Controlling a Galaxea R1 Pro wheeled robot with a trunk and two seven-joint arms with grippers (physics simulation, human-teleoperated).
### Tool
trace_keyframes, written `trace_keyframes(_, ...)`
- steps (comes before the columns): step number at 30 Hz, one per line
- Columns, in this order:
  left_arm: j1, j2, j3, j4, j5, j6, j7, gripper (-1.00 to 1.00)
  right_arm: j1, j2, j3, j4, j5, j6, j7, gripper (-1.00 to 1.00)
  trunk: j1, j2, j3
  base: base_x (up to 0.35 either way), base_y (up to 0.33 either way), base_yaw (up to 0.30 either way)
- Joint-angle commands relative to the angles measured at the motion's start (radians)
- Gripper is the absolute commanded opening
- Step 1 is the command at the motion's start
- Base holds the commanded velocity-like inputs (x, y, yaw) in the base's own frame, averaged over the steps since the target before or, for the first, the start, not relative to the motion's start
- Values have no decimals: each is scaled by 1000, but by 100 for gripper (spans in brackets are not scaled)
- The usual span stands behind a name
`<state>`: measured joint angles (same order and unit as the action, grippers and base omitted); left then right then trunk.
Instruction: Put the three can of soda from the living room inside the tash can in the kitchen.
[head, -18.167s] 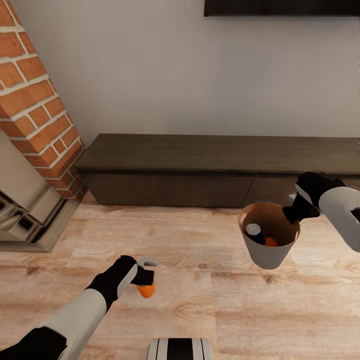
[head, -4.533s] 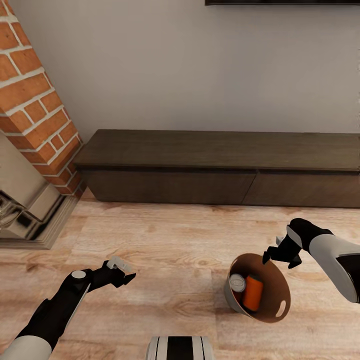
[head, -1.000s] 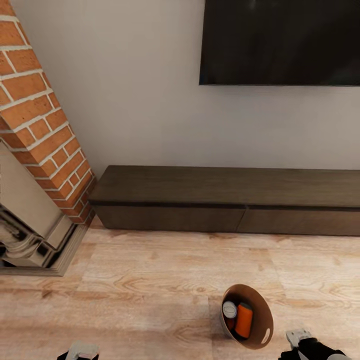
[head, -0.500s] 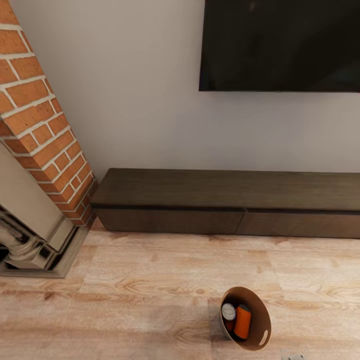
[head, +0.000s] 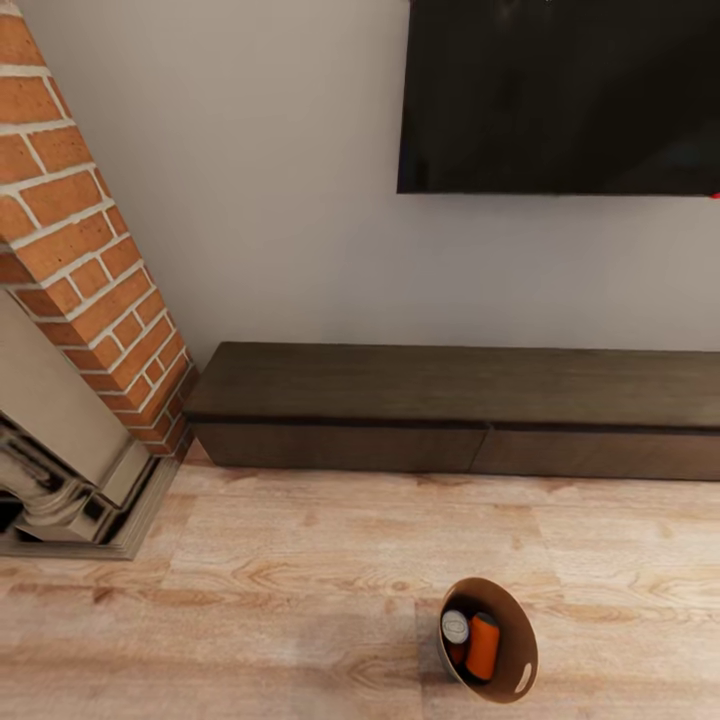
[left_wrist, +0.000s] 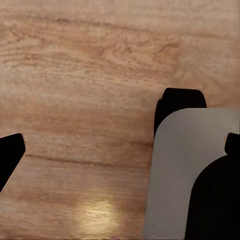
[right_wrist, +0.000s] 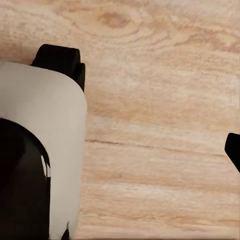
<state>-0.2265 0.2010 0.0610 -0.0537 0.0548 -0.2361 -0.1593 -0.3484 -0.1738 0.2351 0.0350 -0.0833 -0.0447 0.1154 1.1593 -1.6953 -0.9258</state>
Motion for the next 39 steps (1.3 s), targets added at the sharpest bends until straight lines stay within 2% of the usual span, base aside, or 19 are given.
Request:
trace_keyframes(1, 7, 0, 0, 0, 0, -2, 0, 100, 9, 1, -1, 1, 0, -10, 0, 100, -4, 7, 3, 0, 0, 0)
trace_keyframes(2, 33, 1, 0, 0, 1, -9, 1, 100, 44, 1, -3, 5, -1, -50, 0, 100, -8, 14, 6, 0, 0, 0)
trace_keyframes(8, 70, 1, 2, 0, 2, -25, 1, 100, 87, -8, -5, 6, -2, -105, 0, 100, -31, 56, 25, 0, 0, 0)
trace_keyframes(9, 81, 1, 4, 0, 2, -40, 1, 100, 95, -16, -6, 6, -2, -113, 0, 100, -35, 63, 28, 0, 0, 0)
trace_keyframes(19, 101, 6, 9, 1, 3, -50, 1, 100, 125, -32, -8, 6, -3, -119, 0, 100, -73, 133, 60, 0, 0, 0)
trace_keyframes(22, 128, 19, 20, 1, 26, -50, 1, 100, 133, -37, -10, 6, -4, -120, 0, 100, -84, 154, 69, 0, 0, 0)
trace_keyframes(25, 147, 30, 26, 1, 40, -50, 1, 100, 140, -50, -27, 6, -25, -121, 0, 100, -96, 175, 78, 0, 0, 0)
trace_keyframes(32, 191, 49, 29, 1, 48, -51, 1, 100, 156, -61, -41, 6, -63, -152, 0, 100, -123, 224, 100, 0, 0, 0)
trace_keyframes(39, 217, 50, 30, 0, 49, -67, 1, 100, 195, -56, -42, 6, -69, -161, 0, 100, -150, 273, 122, 0, 0, 0)
